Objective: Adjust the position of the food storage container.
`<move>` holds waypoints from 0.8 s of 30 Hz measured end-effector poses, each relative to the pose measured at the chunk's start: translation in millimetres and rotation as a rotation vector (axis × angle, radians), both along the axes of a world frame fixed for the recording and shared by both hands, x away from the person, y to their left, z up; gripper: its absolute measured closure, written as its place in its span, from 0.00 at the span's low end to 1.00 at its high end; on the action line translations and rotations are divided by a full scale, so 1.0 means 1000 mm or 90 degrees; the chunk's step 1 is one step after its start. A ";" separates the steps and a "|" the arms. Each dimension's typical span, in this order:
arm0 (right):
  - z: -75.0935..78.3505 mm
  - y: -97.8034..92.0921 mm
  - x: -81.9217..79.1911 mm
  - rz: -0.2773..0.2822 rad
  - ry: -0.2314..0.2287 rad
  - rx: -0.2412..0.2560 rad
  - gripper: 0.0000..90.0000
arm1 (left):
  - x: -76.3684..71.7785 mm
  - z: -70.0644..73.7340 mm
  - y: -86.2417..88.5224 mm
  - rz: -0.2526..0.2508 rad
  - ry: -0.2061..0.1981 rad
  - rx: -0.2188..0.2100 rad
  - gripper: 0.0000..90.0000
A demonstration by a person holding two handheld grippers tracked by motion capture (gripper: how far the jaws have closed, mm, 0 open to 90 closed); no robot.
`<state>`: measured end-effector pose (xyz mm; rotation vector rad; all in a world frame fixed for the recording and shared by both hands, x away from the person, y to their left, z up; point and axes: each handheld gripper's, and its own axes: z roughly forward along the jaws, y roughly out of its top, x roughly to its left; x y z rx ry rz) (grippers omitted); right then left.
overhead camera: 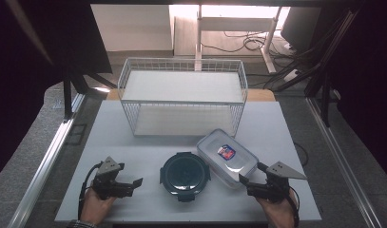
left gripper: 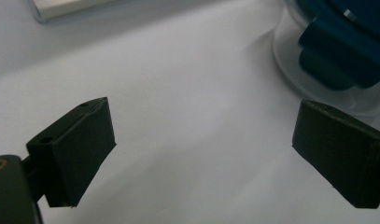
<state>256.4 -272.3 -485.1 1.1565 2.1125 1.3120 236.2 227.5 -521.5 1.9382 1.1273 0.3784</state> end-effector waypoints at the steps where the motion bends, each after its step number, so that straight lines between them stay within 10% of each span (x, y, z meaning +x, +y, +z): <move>1: 0.000 0.000 0.001 -0.002 0.004 0.000 0.17 | 0.000 0.000 0.000 0.001 -0.003 -0.001 0.06; 11: 0.000 0.001 -0.001 -0.011 0.007 -0.004 0.24 | 0.003 -0.004 -0.001 -0.017 -0.035 -0.007 0.05; 19: 0.001 -0.002 -0.002 -0.025 0.007 -0.009 0.30 | 0.005 -0.004 -0.005 -0.001 -0.007 0.012 0.06; 24: 0.003 -0.002 -0.002 -0.025 0.005 -0.010 0.34 | 0.006 0.005 -0.010 0.006 0.036 -0.071 0.04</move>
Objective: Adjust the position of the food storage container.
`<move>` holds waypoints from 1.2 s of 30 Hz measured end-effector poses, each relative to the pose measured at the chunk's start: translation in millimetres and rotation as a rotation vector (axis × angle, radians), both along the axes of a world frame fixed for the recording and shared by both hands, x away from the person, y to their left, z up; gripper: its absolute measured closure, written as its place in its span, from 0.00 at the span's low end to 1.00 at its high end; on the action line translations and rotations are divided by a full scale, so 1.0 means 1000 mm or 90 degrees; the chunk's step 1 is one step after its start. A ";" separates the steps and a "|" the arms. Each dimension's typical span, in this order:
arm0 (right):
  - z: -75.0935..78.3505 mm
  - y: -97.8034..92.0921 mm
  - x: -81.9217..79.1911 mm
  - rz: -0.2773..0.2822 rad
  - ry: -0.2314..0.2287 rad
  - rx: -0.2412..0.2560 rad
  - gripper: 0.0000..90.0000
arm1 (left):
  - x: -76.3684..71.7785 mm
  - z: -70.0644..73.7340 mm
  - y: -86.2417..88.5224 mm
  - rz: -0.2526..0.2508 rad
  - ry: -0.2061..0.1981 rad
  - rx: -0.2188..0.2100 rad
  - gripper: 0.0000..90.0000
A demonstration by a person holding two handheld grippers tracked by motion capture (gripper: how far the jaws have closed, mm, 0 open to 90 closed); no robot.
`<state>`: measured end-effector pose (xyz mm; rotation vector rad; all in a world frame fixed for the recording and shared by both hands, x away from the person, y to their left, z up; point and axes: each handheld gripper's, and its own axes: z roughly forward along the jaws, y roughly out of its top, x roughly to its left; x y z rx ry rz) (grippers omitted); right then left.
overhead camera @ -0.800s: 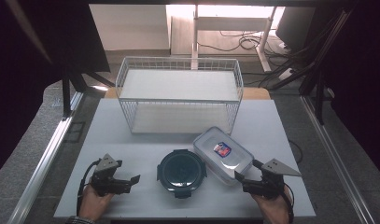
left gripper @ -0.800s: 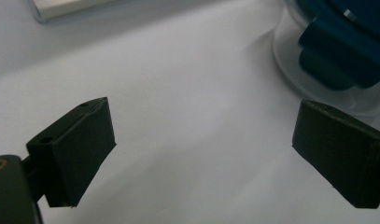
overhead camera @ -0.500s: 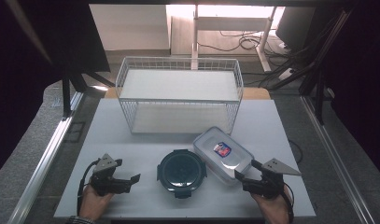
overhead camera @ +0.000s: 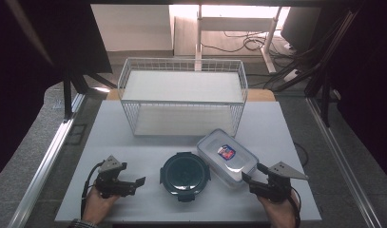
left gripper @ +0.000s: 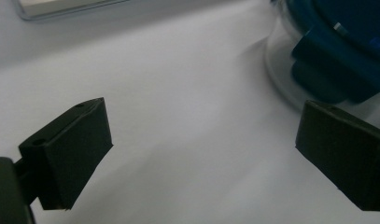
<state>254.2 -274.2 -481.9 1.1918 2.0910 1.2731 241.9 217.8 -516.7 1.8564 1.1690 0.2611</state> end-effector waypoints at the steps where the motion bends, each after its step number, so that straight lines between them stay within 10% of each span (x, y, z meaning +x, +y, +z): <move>1: 0.001 0.000 0.000 0.001 -0.001 0.000 0.35 | -0.001 0.005 -0.002 -0.019 -0.004 -0.030 0.04; 3: 0.001 0.002 0.001 0.005 -0.001 -0.009 0.37 | -0.005 0.016 -0.010 -0.054 -0.021 -0.062 0.09; 6: 0.001 0.004 0.001 0.007 -0.007 -0.019 0.38 | -0.011 0.032 -0.046 -0.123 -0.042 -0.013 0.25; 18: 0.002 0.007 0.000 0.012 -0.020 -0.027 0.37 | 0.005 0.050 -0.140 -0.235 -0.033 0.012 1.00; 32: 0.001 0.009 -0.002 0.023 -0.027 -0.036 0.36 | 0.040 0.048 -0.218 -0.269 0.012 0.078 1.00; 36: 0.001 0.008 -0.002 0.024 -0.029 -0.042 0.36 | 0.046 0.044 -0.234 -0.255 0.015 0.145 1.00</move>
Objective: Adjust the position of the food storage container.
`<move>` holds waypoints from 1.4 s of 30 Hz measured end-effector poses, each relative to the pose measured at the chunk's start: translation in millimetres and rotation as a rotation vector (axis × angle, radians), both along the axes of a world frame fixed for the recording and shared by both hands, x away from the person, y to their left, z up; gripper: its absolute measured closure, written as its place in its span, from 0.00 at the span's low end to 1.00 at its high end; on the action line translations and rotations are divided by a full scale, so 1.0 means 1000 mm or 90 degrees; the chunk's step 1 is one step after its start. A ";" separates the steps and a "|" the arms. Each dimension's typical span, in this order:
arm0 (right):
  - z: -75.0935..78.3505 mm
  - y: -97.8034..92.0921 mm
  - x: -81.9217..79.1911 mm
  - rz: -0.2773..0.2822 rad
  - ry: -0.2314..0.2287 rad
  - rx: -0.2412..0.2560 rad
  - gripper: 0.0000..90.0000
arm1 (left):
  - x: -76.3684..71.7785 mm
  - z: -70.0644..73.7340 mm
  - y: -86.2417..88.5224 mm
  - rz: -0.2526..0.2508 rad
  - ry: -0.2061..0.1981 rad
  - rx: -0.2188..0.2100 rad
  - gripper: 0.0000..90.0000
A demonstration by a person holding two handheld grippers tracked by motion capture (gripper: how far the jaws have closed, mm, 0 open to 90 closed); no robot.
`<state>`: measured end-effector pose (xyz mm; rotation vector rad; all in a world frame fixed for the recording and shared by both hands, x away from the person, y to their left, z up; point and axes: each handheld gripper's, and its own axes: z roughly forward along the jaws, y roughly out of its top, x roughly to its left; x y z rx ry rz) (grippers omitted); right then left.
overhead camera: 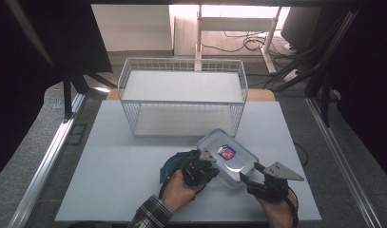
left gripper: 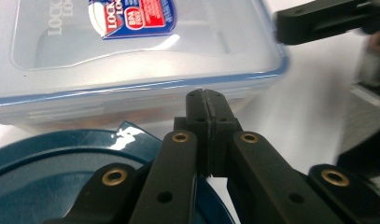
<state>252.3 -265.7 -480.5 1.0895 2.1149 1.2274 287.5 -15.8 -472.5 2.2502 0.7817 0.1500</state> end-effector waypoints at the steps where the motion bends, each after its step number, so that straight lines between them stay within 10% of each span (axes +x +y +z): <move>1: 0.000 0.000 0.000 0.000 0.000 -0.001 0.36 | 0.001 -0.001 -0.001 0.007 -0.002 0.013 1.00; 11: 0.000 -0.003 -0.002 -0.004 -0.003 -0.004 0.35 | 0.005 0.005 0.023 0.015 0.012 -0.031 1.00; 12: 0.000 -0.003 -0.002 -0.005 -0.001 -0.004 0.35 | 0.003 0.009 0.031 0.078 -0.043 0.054 1.00; 13: 0.000 -0.004 -0.002 -0.006 0.001 -0.004 0.35 | 0.004 0.007 0.039 0.070 -0.057 0.036 1.00; 15: -0.001 -0.003 -0.001 -0.006 0.002 -0.004 0.35 | 0.010 0.006 0.052 0.051 0.020 -0.032 1.00; 18: -0.002 -0.001 0.001 -0.006 0.005 -0.008 0.35 | 0.000 0.007 0.048 0.007 0.028 -0.089 1.00; 22: -0.002 0.000 0.001 -0.005 0.003 -0.014 0.34 | -0.013 0.009 0.026 -0.029 0.034 -0.100 1.00; 29: -0.002 -0.002 0.001 -0.003 0.005 -0.008 0.34 | -0.015 0.005 -0.001 -0.018 0.019 -0.039 1.00; 32: -0.002 -0.001 0.001 0.001 0.003 -0.011 0.34 | -0.002 -0.003 -0.009 0.001 0.020 0.039 1.00; 42: 0.000 -0.004 -0.001 -0.002 -0.001 -0.009 0.33 | 0.003 -0.002 -0.001 -0.002 0.051 0.035 1.00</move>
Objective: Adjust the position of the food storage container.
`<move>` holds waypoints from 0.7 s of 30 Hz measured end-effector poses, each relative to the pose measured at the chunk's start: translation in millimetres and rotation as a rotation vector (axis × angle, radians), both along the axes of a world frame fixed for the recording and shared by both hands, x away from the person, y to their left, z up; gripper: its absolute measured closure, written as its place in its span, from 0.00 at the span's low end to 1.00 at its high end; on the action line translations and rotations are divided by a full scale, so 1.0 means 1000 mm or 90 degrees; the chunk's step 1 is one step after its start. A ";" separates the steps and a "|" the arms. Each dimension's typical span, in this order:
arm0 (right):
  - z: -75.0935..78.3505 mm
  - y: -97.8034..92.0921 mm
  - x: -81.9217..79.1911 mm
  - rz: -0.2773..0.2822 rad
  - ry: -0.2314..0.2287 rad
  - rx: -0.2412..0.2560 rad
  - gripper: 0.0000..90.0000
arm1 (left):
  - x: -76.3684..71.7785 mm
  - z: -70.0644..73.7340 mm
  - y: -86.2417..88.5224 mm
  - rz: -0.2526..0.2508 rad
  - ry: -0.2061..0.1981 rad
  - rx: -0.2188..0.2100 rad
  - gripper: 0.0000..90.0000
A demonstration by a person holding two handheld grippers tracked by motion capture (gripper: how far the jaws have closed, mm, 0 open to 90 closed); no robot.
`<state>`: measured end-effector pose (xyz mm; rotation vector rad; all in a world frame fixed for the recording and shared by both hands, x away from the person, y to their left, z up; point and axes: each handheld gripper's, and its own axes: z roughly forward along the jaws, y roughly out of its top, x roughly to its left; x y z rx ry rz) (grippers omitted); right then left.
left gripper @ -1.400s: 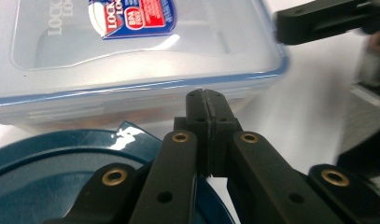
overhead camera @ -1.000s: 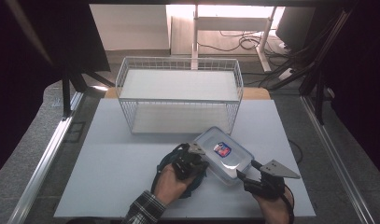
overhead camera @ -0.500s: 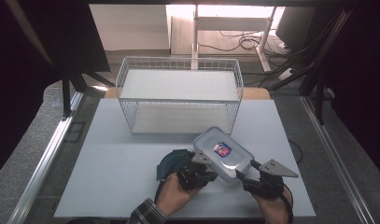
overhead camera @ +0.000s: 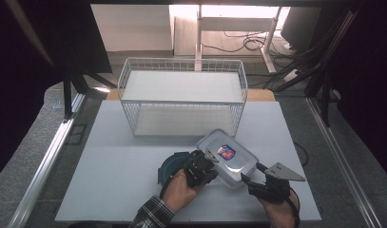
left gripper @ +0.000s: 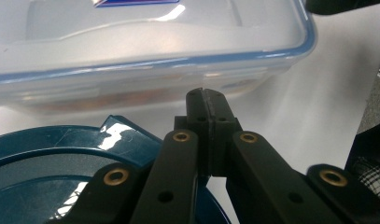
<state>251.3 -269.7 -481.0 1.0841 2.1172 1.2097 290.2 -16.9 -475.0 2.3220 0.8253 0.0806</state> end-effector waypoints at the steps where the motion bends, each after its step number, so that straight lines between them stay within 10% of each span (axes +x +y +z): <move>1: 0.000 0.000 0.000 0.000 0.001 0.000 0.33 | 0.000 0.000 0.002 -0.001 0.000 0.004 1.00; 21: -0.003 0.004 0.002 0.006 0.008 -0.013 0.32 | -0.032 -0.001 0.052 0.011 -0.008 -0.002 1.00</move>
